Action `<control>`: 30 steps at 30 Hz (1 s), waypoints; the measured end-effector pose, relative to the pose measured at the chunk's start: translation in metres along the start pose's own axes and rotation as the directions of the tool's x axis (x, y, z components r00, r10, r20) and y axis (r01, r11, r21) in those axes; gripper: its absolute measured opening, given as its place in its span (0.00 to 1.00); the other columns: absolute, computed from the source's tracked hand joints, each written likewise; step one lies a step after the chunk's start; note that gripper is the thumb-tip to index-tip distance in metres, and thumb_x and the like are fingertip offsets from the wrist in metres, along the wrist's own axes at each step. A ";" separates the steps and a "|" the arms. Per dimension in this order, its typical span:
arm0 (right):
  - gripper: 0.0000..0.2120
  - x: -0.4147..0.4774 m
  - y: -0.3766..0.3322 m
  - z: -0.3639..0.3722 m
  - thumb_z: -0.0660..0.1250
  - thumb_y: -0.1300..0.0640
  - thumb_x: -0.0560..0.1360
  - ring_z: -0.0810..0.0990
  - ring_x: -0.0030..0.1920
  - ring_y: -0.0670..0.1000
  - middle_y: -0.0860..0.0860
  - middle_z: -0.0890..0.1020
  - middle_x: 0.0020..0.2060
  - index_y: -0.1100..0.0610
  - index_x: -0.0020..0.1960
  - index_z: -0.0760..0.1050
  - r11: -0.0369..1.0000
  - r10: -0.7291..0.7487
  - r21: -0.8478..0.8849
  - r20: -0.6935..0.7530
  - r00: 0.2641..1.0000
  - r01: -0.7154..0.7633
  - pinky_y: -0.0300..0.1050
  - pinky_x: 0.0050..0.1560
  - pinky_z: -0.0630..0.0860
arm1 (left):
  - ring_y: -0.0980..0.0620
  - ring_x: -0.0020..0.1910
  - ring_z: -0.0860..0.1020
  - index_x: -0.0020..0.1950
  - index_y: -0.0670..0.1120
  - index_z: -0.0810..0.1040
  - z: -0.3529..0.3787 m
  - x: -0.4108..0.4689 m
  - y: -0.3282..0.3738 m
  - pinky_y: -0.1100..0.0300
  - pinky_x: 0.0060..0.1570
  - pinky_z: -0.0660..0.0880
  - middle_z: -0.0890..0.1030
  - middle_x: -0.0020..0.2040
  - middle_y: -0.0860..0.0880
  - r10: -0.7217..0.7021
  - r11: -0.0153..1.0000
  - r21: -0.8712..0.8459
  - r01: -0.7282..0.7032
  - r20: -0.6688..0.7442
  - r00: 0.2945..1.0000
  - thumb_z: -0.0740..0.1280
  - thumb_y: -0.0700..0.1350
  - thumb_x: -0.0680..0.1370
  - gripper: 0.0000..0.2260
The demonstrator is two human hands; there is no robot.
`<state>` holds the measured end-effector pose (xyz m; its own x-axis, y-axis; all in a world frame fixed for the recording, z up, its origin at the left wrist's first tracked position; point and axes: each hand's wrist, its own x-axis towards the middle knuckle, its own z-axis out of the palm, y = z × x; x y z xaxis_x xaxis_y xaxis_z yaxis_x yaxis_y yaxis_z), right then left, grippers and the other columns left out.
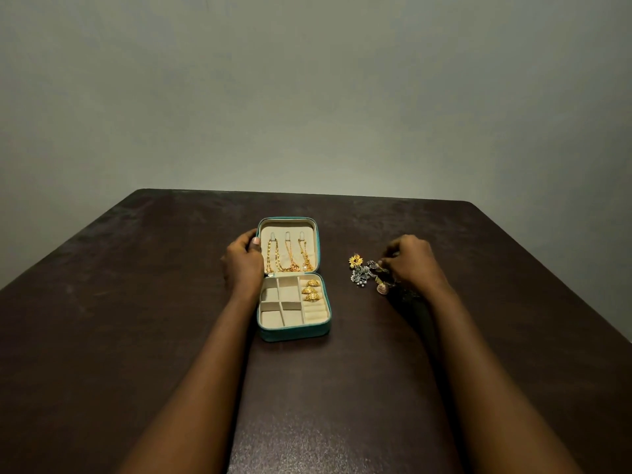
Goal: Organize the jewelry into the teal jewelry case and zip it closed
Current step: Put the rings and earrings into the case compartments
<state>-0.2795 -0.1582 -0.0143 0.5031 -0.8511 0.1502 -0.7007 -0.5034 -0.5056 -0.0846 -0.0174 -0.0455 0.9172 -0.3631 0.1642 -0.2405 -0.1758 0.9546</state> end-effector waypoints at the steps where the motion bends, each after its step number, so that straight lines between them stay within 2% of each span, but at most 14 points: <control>1: 0.06 0.001 0.002 -0.002 0.66 0.66 0.73 0.81 0.45 0.53 0.58 0.83 0.45 0.62 0.47 0.82 1.000 0.003 -0.006 -0.012 1.000 -0.003 0.43 0.48 0.77 | 0.46 0.56 0.78 0.64 0.45 0.77 0.000 0.000 0.000 0.57 0.49 0.74 0.81 0.58 0.43 -0.002 1.000 -0.002 0.002 0.001 1.000 0.59 0.42 0.81 0.14; 5: 0.07 0.002 0.010 -0.004 0.66 0.68 0.71 0.81 0.46 0.55 0.59 0.84 0.44 0.62 0.43 0.82 0.999 0.054 -0.005 -0.037 0.998 -0.054 0.47 0.49 0.79 | 0.46 0.56 0.78 0.64 0.45 0.77 0.000 -0.001 0.001 0.60 0.47 0.71 0.81 0.58 0.43 0.001 1.000 -0.007 -0.001 -0.001 1.000 0.59 0.42 0.81 0.13; 7: 0.04 0.002 0.010 -0.003 0.69 0.64 0.71 0.81 0.44 0.53 0.58 0.83 0.42 0.63 0.42 0.82 0.998 0.055 0.004 -0.012 0.998 -0.055 0.48 0.48 0.78 | 0.47 0.55 0.78 0.64 0.45 0.77 0.000 -0.002 0.001 0.60 0.46 0.71 0.81 0.58 0.43 -0.006 1.000 -0.010 0.006 0.001 1.000 0.59 0.42 0.81 0.14; 10: 0.08 -0.001 0.004 -0.001 0.72 0.57 0.68 0.82 0.42 0.55 0.60 0.83 0.39 0.64 0.40 0.83 0.998 0.034 -0.061 0.036 0.999 -0.032 0.47 0.43 0.78 | 0.47 0.55 0.78 0.64 0.45 0.77 0.000 -0.001 0.002 0.60 0.47 0.71 0.81 0.58 0.44 -0.011 1.000 -0.010 0.011 -0.001 1.000 0.59 0.42 0.81 0.14; 13: 0.08 -0.003 0.000 0.008 0.73 0.60 0.64 0.81 0.44 0.58 0.61 0.81 0.42 0.64 0.41 0.82 0.984 0.026 -0.177 0.070 0.997 -0.013 0.47 0.42 0.78 | 0.46 0.56 0.78 0.63 0.45 0.77 0.000 -0.001 0.001 0.58 0.49 0.73 0.81 0.58 0.44 -0.009 1.000 -0.003 0.009 -0.007 1.000 0.60 0.42 0.80 0.13; 16: 0.07 -0.002 0.000 0.010 0.71 0.62 0.68 0.81 0.44 0.57 0.60 0.81 0.43 0.66 0.42 0.82 0.987 0.038 -0.160 0.121 0.992 -0.018 0.45 0.41 0.78 | 0.46 0.55 0.79 0.63 0.46 0.77 0.000 0.001 -0.001 0.53 0.53 0.77 0.81 0.57 0.44 -0.011 1.000 -0.013 0.011 0.000 1.000 0.60 0.42 0.80 0.13; 18: 0.08 0.000 0.001 0.007 0.69 0.60 0.73 0.80 0.45 0.54 0.59 0.82 0.43 0.66 0.45 0.81 0.997 0.024 -0.071 0.131 0.991 -0.015 0.43 0.42 0.74 | 0.46 0.55 0.79 0.63 0.46 0.77 0.000 0.001 -0.001 0.52 0.53 0.77 0.81 0.57 0.44 -0.013 1.000 -0.015 0.013 -0.001 1.000 0.60 0.42 0.80 0.13; 20: 0.08 0.000 0.001 0.002 0.67 0.59 0.75 0.77 0.45 0.52 0.56 0.80 0.43 0.64 0.46 0.80 0.997 0.017 0.073 0.104 0.994 -0.025 0.45 0.46 0.72 | 0.46 0.56 0.79 0.63 0.45 0.77 0.000 0.001 0.000 0.53 0.52 0.76 0.81 0.57 0.44 -0.008 1.000 -0.019 0.008 -0.003 1.000 0.60 0.42 0.80 0.13; 23: 0.05 -0.004 0.000 -0.002 0.66 0.60 0.76 0.76 0.42 0.51 0.54 0.79 0.40 0.60 0.42 0.78 0.953 0.018 0.302 0.066 0.998 -0.038 0.44 0.44 0.71 | 0.46 0.56 0.78 0.63 0.45 0.77 0.000 0.000 -0.001 0.57 0.50 0.73 0.81 0.58 0.44 -0.003 1.000 -0.014 0.003 -0.006 1.000 0.60 0.42 0.80 0.13; 25: 0.08 -0.008 -0.003 -0.003 0.64 0.63 0.76 0.78 0.41 0.52 0.55 0.80 0.37 0.59 0.39 0.76 0.882 0.003 0.468 0.112 0.994 -0.055 0.44 0.41 0.74 | 0.46 0.56 0.78 0.63 0.45 0.77 0.000 0.000 -0.001 0.57 0.50 0.73 0.81 0.58 0.44 -0.002 1.000 -0.018 0.002 -0.002 1.000 0.60 0.42 0.80 0.13; 27: 0.09 -0.014 -0.010 -0.005 0.62 0.66 0.77 0.79 0.38 0.53 0.57 0.80 0.35 0.61 0.39 0.75 0.761 -0.032 0.640 0.204 0.978 -0.108 0.40 0.35 0.78 | 0.47 0.55 0.79 0.63 0.45 0.77 0.000 0.001 -0.001 0.56 0.51 0.74 0.81 0.58 0.43 0.000 1.000 -0.025 0.000 0.003 1.000 0.59 0.42 0.80 0.13; 30: 0.07 -0.021 -0.021 -0.006 0.61 0.70 0.76 0.81 0.36 0.49 0.59 0.80 0.36 0.65 0.41 0.76 0.635 -0.073 0.748 0.306 0.949 -0.193 0.34 0.34 0.80 | 0.47 0.55 0.79 0.64 0.45 0.77 0.000 0.000 -0.001 0.56 0.49 0.74 0.81 0.57 0.44 -0.001 1.000 -0.022 0.001 0.003 1.000 0.59 0.42 0.81 0.13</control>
<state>-0.2784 -0.1310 -0.0023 0.6831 -0.7259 -0.0804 -0.1629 -0.0441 -0.9857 -0.0841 -0.0173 -0.0464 0.9165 -0.3656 0.1623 -0.2321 -0.1557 0.9601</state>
